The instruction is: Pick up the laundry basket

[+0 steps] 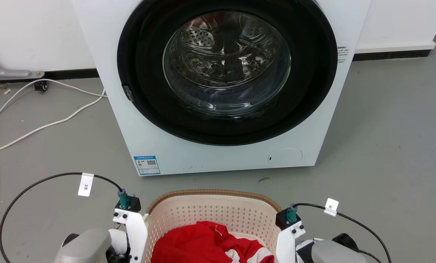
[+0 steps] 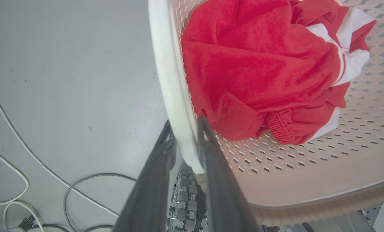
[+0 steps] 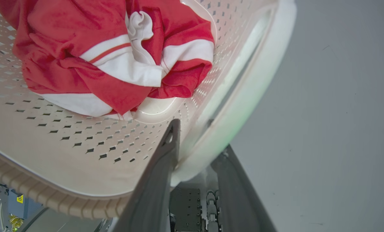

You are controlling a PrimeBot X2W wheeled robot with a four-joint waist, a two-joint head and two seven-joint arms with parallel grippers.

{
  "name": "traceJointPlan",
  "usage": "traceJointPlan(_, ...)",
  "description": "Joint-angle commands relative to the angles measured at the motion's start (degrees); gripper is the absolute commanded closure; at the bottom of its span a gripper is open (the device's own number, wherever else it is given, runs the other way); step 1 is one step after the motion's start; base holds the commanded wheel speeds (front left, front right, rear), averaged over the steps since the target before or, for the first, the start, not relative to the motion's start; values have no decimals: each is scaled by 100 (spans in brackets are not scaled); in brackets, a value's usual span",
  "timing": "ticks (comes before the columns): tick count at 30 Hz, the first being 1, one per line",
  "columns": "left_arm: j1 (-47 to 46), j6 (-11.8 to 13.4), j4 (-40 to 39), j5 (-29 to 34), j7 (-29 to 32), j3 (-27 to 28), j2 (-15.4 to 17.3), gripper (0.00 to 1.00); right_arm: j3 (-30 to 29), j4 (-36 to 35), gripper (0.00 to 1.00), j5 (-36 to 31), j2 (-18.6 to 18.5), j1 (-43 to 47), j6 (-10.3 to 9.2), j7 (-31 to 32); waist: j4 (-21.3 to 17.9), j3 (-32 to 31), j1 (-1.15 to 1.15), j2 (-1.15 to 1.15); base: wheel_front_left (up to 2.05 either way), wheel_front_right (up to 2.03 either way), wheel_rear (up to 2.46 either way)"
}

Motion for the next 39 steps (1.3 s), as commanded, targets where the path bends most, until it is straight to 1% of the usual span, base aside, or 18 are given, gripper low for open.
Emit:
traceJointPlan(1,15,-11,-20,17,20,-14,7,100,36,13,100,0,-22,-15,0,19,5,-1,-1,0,0,0,0)
traceJointPlan(39,47,-11,-26,26,70,-18,0,100,53,27,100,-44,-53,-15,0,41,11,38,-1,0,0,0,0)
